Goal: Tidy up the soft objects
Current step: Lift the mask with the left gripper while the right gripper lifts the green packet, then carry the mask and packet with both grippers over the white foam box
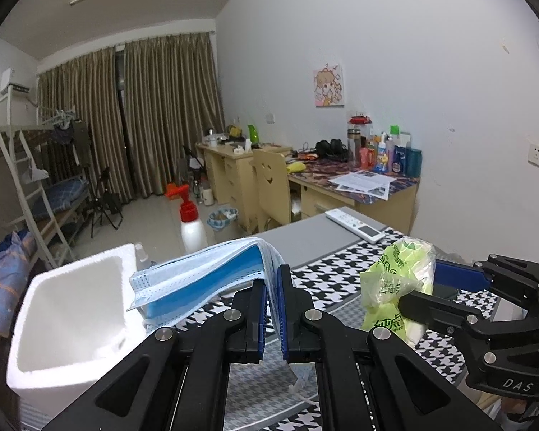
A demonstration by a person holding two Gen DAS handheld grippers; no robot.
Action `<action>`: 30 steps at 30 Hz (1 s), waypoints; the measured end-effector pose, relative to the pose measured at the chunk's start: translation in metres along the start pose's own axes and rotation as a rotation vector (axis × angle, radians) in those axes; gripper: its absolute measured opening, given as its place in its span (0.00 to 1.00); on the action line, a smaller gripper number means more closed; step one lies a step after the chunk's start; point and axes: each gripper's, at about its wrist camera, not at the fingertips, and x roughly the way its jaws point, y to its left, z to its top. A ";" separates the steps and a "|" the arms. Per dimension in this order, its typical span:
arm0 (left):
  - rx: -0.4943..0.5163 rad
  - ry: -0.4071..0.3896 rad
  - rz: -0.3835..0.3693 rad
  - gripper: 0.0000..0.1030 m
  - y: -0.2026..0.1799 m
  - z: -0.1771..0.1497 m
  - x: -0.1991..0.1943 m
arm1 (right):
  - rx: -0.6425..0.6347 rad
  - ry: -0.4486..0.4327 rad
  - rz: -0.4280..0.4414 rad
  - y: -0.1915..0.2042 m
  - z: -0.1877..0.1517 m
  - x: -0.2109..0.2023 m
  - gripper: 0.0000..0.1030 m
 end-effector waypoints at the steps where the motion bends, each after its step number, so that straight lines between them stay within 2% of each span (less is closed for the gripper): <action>1: 0.002 -0.004 0.005 0.06 0.001 0.001 -0.001 | 0.000 -0.003 0.000 0.000 0.001 0.000 0.46; 30: -0.009 -0.105 0.059 0.06 0.020 0.035 -0.013 | -0.020 -0.071 0.018 0.011 0.032 0.004 0.46</action>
